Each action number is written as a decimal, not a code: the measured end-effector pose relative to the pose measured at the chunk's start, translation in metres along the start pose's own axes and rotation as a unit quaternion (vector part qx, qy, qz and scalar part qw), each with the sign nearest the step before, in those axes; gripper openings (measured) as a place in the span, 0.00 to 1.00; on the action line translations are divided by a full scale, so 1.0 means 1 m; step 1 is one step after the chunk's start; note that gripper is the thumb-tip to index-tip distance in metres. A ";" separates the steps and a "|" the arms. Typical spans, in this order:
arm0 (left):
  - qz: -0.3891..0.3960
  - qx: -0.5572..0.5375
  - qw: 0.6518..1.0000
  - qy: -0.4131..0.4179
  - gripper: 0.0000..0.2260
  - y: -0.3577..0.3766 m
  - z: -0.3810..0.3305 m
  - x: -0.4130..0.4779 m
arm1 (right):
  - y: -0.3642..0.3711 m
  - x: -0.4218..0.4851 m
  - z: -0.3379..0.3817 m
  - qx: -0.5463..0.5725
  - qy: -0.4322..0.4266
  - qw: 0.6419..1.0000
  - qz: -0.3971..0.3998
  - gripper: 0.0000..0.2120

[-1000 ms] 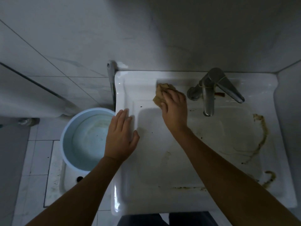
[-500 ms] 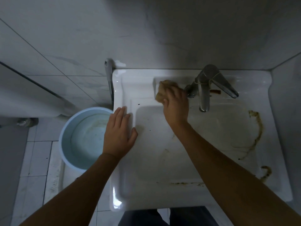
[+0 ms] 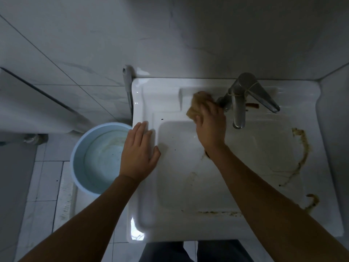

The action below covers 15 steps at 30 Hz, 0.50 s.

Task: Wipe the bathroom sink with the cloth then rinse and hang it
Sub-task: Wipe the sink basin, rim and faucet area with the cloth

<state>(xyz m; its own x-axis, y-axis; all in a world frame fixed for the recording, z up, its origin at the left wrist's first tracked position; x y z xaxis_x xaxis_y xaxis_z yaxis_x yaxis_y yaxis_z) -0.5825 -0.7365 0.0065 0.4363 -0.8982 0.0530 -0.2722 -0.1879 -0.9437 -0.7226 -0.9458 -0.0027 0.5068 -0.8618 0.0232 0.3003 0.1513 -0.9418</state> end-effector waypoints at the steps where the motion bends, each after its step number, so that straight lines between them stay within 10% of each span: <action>1: -0.001 -0.002 1.000 0.000 0.24 0.000 0.000 0.000 | -0.003 -0.001 -0.010 0.008 0.030 1.000 -0.007 0.22; 15: -0.002 0.022 1.000 0.005 0.23 -0.001 -0.002 0.001 | 0.017 -0.007 0.039 0.085 -0.023 0.996 -0.009 0.21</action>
<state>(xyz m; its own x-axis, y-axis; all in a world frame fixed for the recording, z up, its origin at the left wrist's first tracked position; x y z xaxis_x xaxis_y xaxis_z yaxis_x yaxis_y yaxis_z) -0.5832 -0.7376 0.0084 0.4288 -0.9014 0.0599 -0.2327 -0.1743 -0.9568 -0.6896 -0.9185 -0.0063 0.5359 -0.8423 0.0582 0.4394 0.2194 -0.8711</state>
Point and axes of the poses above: each hand's wrist, its own x-axis towards the middle knuckle, its own y-axis out of the palm, z = x × y, the point moved 7 cm from there along x, towards the middle knuckle, and after that the axes turned 2 degrees about y, right-handed, at the moved point
